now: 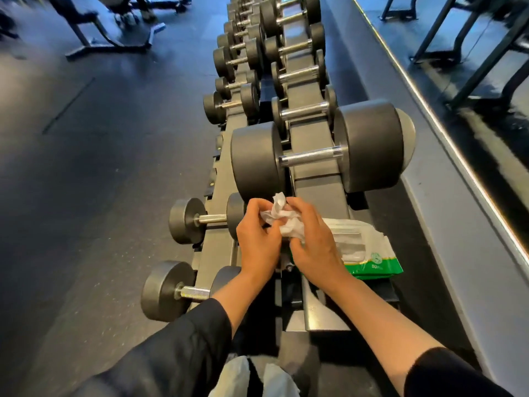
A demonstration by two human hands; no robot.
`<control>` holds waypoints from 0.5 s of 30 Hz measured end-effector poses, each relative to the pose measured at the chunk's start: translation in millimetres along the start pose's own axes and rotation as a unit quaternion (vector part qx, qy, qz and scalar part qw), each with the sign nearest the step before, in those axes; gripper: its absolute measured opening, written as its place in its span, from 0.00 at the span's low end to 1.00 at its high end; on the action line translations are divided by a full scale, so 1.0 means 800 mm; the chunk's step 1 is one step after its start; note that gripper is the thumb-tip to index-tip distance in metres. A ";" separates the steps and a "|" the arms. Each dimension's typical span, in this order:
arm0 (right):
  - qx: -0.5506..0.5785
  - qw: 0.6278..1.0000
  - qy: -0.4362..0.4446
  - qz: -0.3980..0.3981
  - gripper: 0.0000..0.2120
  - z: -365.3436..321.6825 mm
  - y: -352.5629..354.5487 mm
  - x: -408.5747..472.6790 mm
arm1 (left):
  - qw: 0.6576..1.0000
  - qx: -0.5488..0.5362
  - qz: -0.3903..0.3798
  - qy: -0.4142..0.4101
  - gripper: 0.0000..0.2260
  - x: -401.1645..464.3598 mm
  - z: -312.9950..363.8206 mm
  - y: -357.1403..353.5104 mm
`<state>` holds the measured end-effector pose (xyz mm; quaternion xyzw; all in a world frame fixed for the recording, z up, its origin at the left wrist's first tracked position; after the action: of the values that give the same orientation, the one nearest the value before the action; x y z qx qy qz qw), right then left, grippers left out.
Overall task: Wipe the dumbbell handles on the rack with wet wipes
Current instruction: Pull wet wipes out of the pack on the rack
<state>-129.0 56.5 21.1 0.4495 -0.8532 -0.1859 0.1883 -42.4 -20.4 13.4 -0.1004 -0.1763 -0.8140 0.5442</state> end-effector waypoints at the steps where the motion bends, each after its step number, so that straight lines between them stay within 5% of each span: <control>1: -0.010 1.000 0.001 0.019 0.28 -0.002 -0.004 0.000 | 1.000 0.004 0.009 0.001 0.07 0.001 -0.003 0.010; 6: -0.061 0.992 0.007 0.115 0.12 -0.019 -0.022 -0.007 | 1.000 0.007 0.030 0.005 0.09 -0.005 -0.014 0.056; 15: 0.008 0.956 -0.117 0.270 0.10 -0.050 -0.054 -0.029 | 0.997 -0.006 -0.062 -0.054 0.12 0.013 -0.028 0.131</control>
<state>-67.3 47.1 30.6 0.1792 -0.9602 -0.1729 0.1268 50.5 -74.7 15.0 -0.1359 -0.2067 -0.8408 0.4815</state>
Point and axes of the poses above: each hand's wrist, its own x-axis towards the middle knuckle, its own y-axis out of the back of the hand, z = x × y, the point moved 5 cm from there along x, towards the middle knuckle, and after that the axes turned 9 degrees about -y, right-handed, at the moved point
